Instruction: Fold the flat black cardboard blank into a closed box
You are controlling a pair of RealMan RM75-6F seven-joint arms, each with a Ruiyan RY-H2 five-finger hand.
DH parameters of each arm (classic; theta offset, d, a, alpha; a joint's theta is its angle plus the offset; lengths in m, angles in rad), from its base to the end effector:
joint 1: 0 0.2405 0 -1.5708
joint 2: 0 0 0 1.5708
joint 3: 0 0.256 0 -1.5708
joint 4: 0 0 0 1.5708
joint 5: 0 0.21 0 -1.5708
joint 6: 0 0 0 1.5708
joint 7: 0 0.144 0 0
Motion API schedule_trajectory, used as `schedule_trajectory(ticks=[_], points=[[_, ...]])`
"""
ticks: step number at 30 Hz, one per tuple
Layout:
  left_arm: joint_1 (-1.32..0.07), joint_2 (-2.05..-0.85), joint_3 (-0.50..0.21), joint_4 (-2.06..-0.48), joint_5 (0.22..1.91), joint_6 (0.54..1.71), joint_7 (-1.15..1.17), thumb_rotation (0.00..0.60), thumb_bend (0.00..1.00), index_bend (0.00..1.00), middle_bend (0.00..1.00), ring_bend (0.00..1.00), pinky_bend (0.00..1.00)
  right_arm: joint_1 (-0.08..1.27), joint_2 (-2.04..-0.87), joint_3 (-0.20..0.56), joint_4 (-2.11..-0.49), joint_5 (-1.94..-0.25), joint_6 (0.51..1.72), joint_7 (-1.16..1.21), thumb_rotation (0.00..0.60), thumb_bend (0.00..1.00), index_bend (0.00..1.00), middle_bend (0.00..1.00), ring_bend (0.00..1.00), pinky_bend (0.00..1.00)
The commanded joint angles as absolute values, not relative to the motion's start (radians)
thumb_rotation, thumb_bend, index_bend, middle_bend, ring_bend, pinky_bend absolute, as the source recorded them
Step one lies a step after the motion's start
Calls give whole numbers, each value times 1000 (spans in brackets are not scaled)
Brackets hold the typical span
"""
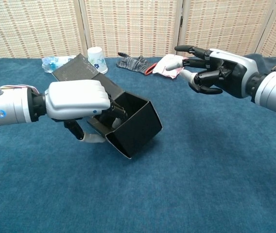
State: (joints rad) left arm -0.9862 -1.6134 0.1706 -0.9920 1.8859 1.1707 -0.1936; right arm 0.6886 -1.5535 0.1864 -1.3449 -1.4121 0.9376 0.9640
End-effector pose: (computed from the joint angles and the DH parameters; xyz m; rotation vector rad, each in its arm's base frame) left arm -0.1273 0.3422 -0.0380 -2.5269 -0.1726 -1.1009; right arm -0.1609 -0.3464 -0.0110 1.4045 -1.9893 1.5820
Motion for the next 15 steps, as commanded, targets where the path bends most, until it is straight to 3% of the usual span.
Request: schedule_trajectory(ticks=[1, 6, 15], points=[[-989, -1631, 168, -986, 1892, 1162, -172, 600, 721, 357, 375, 519, 494, 686, -1554, 186, -1347, -1412, 939, 962, 600, 502, 0, 234, 738, 996], [-995, -1663, 161, -969, 1890, 1140, -149, 600, 721, 436, 403, 519, 494, 681, -1554, 184, -1350, -1412, 944, 957, 600, 502, 0, 234, 738, 996], [-1003, -1692, 156, -953, 1883, 1115, -140, 600, 721, 469, 445, 520, 494, 673, -1553, 182, -1350, -1413, 948, 961, 600, 503, 0, 235, 738, 996]])
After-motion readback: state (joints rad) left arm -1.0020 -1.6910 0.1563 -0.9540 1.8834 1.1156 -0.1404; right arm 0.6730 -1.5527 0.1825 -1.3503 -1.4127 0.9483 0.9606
